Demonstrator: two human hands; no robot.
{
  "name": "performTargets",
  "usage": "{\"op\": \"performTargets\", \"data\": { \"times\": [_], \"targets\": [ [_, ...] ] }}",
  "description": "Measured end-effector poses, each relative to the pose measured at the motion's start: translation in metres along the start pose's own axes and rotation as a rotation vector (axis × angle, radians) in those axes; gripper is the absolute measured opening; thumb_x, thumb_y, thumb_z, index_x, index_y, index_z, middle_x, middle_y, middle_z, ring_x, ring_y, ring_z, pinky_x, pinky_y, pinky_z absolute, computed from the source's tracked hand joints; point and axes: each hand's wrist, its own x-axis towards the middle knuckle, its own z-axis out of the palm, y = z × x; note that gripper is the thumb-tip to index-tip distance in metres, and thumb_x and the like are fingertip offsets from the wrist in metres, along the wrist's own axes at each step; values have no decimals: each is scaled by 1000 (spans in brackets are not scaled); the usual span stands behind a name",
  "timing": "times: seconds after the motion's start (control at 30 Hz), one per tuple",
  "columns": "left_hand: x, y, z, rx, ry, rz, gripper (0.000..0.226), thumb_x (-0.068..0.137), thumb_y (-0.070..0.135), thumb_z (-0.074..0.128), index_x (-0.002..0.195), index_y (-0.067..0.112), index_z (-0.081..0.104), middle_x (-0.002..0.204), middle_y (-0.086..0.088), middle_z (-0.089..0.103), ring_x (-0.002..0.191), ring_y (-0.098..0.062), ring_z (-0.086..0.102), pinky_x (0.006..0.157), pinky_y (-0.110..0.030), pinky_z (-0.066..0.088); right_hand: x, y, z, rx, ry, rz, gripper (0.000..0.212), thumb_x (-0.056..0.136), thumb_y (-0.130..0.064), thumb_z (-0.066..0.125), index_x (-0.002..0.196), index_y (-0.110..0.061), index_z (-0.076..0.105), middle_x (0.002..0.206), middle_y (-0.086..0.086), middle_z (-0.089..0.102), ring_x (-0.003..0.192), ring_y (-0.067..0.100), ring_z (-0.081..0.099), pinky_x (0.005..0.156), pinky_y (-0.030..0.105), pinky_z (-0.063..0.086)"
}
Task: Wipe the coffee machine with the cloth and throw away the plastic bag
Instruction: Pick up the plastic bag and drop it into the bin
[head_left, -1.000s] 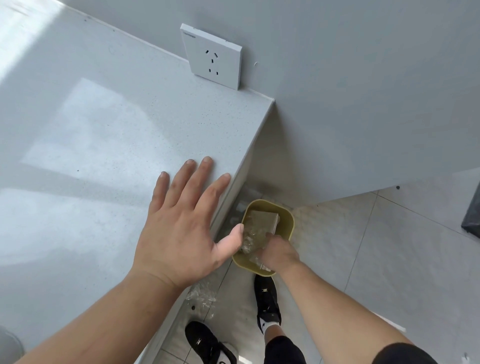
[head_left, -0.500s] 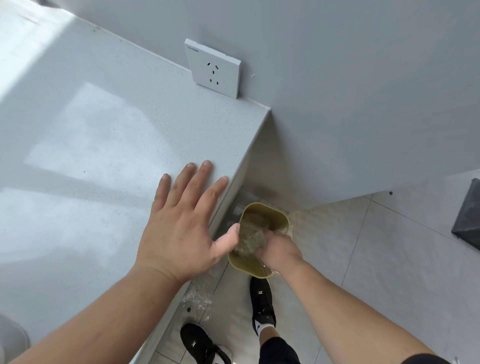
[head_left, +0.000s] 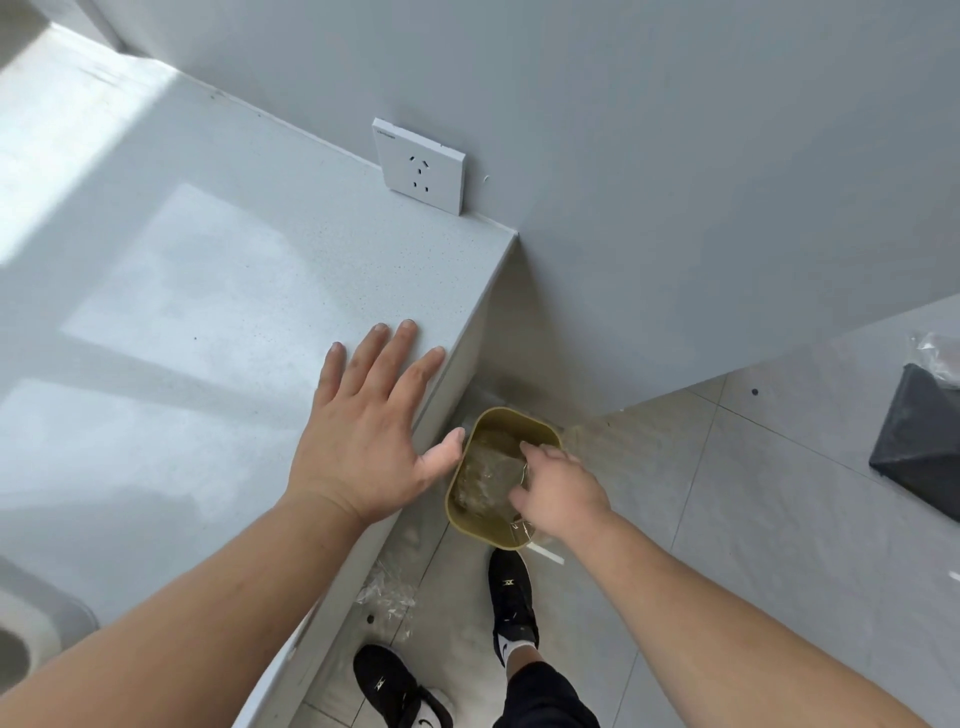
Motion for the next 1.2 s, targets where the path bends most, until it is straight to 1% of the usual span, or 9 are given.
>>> {"op": "performTargets", "data": {
  "times": [0.13,0.3,0.37,0.47,0.53,0.7,0.9,1.07,1.2],
  "targets": [
    [0,2,-4,0,-35,-1,83,91,75,39,160,28,33,173,-5,20,161,-27,10,128,-59,12,-21,-4,-20,-34,37,-44,77,92,-51,54,162,-30,29,166,2,35,152,29,29,120,46,35],
    [2,6,-19,-10,-140,-21,91,88,80,30,163,30,25,175,-4,10,162,-26,2,129,-57,8,-48,-11,-45,-100,114,-125,75,92,-56,53,159,-29,34,161,0,42,149,28,33,119,47,35],
    [2,9,-29,-40,-170,-48,91,86,81,28,163,32,21,176,-1,9,162,-25,3,130,-54,7,-58,-15,-56,-125,148,-154,75,91,-60,53,157,-28,37,158,0,45,147,28,35,119,47,35],
    [-1,14,-47,-66,-186,-77,87,88,78,32,162,36,14,176,1,8,161,-25,6,131,-51,8,-73,-22,-78,-149,214,-202,76,88,-66,52,153,-28,39,154,-1,48,144,27,37,118,47,35],
    [-2,17,-60,-70,-184,-85,85,90,77,36,162,38,13,176,2,8,161,-25,7,131,-51,8,-83,-29,-94,-154,260,-226,79,87,-69,51,154,-29,38,155,-1,47,146,27,36,118,47,35],
    [-5,21,-99,-89,-132,-118,84,89,76,42,161,38,23,175,3,14,161,-24,11,131,-49,10,-103,-51,-134,-168,355,-290,84,86,-75,49,156,-30,34,160,-2,41,150,27,32,120,47,31],
    [-15,18,-144,-67,-61,-142,88,82,79,33,159,38,28,173,3,21,160,-24,15,131,-48,11,-130,-84,-172,-170,444,-376,87,85,-78,48,156,-32,30,163,-3,37,153,25,28,122,46,27],
    [-25,8,-180,-28,9,-150,83,87,76,43,159,39,28,173,4,22,159,-23,16,130,-47,12,-152,-116,-198,-180,497,-449,87,85,-76,52,156,-32,30,163,-3,35,153,25,26,123,46,27],
    [-35,-2,-215,-9,77,-175,83,86,76,45,159,39,29,173,4,23,159,-24,17,130,-48,13,-169,-144,-220,-193,541,-508,86,86,-76,53,156,-32,30,163,-4,35,153,23,26,122,46,28]
  ]
}}
